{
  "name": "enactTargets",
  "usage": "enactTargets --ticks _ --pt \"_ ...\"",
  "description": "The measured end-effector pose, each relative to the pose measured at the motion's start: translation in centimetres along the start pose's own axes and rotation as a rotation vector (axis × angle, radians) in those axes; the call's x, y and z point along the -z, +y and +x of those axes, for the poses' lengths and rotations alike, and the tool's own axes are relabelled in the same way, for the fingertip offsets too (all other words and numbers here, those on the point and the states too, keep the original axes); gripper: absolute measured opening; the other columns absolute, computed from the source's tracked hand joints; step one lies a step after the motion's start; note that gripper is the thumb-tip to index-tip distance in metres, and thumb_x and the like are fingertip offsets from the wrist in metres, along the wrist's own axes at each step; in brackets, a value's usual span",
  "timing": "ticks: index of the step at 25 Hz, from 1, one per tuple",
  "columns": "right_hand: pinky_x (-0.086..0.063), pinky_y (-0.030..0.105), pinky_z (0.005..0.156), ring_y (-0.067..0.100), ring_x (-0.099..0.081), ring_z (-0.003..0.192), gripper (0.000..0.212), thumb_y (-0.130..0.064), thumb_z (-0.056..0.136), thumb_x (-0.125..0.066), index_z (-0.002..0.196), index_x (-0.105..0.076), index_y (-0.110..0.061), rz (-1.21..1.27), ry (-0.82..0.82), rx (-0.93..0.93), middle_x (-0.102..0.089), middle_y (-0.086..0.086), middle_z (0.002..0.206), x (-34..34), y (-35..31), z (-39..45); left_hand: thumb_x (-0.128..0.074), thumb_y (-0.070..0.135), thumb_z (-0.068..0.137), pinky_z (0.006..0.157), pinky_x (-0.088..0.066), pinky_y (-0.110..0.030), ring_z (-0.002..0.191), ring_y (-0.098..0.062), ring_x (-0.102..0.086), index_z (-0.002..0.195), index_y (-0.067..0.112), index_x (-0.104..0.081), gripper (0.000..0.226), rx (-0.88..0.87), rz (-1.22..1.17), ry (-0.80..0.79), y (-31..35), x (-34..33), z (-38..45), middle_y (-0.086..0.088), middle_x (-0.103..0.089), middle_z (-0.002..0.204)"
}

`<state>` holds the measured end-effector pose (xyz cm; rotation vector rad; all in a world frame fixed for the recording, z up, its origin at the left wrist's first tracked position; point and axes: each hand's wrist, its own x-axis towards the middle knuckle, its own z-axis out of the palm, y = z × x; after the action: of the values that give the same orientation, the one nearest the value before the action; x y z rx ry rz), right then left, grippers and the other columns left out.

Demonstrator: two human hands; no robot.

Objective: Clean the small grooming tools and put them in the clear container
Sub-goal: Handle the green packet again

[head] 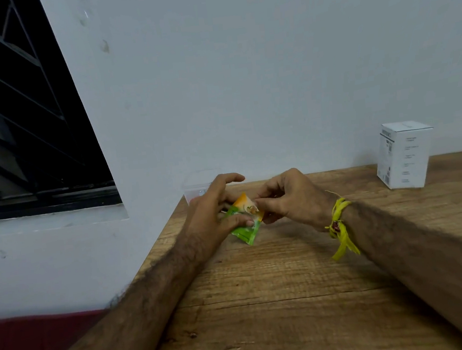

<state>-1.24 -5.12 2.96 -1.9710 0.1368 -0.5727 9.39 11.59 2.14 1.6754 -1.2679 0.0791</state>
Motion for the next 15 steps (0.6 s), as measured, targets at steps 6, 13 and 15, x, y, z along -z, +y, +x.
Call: enactTargets --ticks 6,13,15 --pt "-0.062 0.034 0.071 0.021 -0.072 0.077 0.008 -0.009 0.089 -0.072 0.087 -0.078 -0.005 0.12 -0.076 -0.026 -0.075 0.018 0.088 0.0 -0.2 -0.3 -0.078 0.012 0.086 0.07 -0.059 -0.033 0.075 -0.017 -0.075 0.118 0.026 -0.062 0.039 0.103 -0.2 0.267 -0.6 -0.8 0.0 -0.007 -0.075 0.077" --pt "-0.057 0.038 0.072 0.023 -0.071 0.091 0.035 -0.039 0.091 -0.065 0.102 -0.077 -0.008 0.092 -0.153 -0.037 -0.075 0.013 0.1 -1.2 -0.1 -0.7 -0.078 0.012 0.086 0.066 -0.06 -0.03 0.075 -0.018 -0.076 0.113 0.014 -0.067 0.029 0.275 -0.396 0.399 -0.7 -0.8 0.4 -0.004 -0.076 0.075" --pt "-0.057 0.041 0.076 0.023 -0.07 0.091 0.025 -0.029 0.094 -0.066 0.104 -0.077 -0.009 0.056 -0.158 -0.009 -0.075 0.015 0.101 -1.6 0.0 -0.5 -0.075 0.008 0.087 0.06 -0.059 -0.028 0.072 -0.016 -0.075 0.11 0.008 -0.067 0.024 0.358 -0.561 0.4 -0.4 -0.9 0.4 -0.004 -0.076 0.075"
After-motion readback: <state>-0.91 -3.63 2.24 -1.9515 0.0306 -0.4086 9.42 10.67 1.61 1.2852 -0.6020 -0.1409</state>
